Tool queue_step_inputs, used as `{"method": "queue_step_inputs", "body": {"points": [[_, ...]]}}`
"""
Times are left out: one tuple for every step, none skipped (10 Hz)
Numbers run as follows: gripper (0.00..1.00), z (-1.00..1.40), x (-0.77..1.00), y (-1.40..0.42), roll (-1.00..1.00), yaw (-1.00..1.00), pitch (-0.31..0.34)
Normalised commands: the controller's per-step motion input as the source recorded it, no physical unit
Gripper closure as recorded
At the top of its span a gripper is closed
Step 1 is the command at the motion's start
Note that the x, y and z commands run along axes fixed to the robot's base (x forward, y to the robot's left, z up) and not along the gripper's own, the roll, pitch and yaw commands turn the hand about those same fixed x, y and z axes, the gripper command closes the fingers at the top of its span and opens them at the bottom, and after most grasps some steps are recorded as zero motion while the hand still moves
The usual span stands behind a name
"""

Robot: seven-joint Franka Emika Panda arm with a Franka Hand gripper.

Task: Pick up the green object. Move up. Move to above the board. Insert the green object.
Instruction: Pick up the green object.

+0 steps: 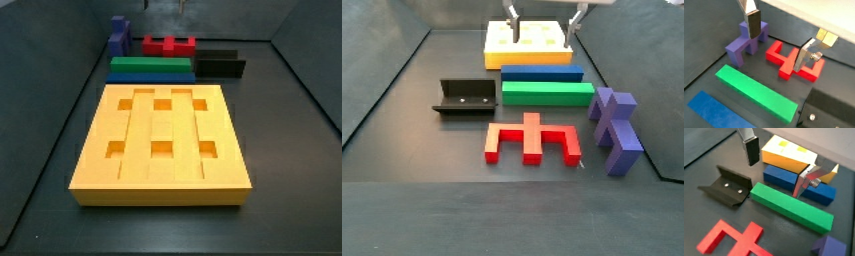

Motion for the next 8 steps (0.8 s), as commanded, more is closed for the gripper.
{"method": "queue_step_inputs", "body": {"points": [[0.0, -0.2, 0.0, 0.0, 0.0, -0.93, -0.111], [0.0, -0.25, 0.0, 0.0, 0.0, -0.99, -0.107], [0.0, -0.26, 0.0, 0.0, 0.0, -1.0, -0.116], [0.0, -0.29, 0.0, 0.0, 0.0, -1.0, -0.117], [0.0, -0.29, 0.0, 0.0, 0.0, -1.0, -0.116], [0.0, -0.41, -0.05, 0.0, -0.02, -1.0, -0.11], [0.0, -0.38, -0.06, 0.0, -0.02, -1.0, -0.081], [0.0, -0.37, -0.06, 0.0, 0.0, -1.0, -0.063]]}}
